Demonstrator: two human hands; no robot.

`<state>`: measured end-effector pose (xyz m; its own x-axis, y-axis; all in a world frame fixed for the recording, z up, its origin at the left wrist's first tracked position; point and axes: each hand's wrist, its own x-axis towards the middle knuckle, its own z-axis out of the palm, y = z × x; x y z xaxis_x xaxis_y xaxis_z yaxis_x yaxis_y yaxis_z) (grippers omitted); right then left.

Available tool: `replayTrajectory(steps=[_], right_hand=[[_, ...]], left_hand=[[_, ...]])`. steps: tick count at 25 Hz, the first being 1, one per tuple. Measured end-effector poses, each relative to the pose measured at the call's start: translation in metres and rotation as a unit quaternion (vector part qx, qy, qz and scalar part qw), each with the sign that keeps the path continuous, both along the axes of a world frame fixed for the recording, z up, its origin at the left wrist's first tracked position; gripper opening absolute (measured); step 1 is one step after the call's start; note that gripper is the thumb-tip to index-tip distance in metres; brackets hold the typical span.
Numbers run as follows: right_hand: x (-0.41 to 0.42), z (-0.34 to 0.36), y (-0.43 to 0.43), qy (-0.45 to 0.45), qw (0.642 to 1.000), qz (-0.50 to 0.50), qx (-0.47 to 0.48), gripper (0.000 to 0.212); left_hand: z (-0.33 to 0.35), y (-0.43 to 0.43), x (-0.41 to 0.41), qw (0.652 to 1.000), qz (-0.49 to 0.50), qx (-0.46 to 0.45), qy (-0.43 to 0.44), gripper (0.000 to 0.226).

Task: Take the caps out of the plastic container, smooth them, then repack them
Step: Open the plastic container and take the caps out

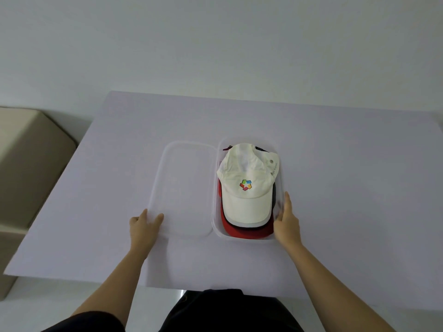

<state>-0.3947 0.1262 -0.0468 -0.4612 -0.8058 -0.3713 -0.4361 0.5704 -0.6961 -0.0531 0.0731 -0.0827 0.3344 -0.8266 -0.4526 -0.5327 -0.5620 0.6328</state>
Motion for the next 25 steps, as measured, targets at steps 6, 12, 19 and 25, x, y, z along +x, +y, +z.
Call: replayTrajectory(steps=[6, 12, 19, 25], right_hand=[[-0.002, -0.004, 0.000, -0.002, 1.000, 0.003, 0.007, 0.079], [0.005, 0.000, 0.002, 0.154, 0.985, 0.048, -0.054, 0.048], [0.001, 0.000, -0.001, 0.213, 0.973, 0.086, 0.024, 0.071], [0.016, 0.021, -0.013, 0.226, 0.959, 0.092, 0.143, 0.070]], left_hand=[[-0.002, -0.006, -0.011, 0.994, -0.036, 0.033, -0.101, 0.050], [0.016, -0.010, -0.041, 0.974, -0.113, -0.036, -0.191, 0.057], [0.040, -0.015, -0.155, 0.975, -0.188, -0.098, 0.070, 0.055], [0.037, -0.017, -0.175, 0.986, -0.140, -0.077, 0.052, 0.050]])
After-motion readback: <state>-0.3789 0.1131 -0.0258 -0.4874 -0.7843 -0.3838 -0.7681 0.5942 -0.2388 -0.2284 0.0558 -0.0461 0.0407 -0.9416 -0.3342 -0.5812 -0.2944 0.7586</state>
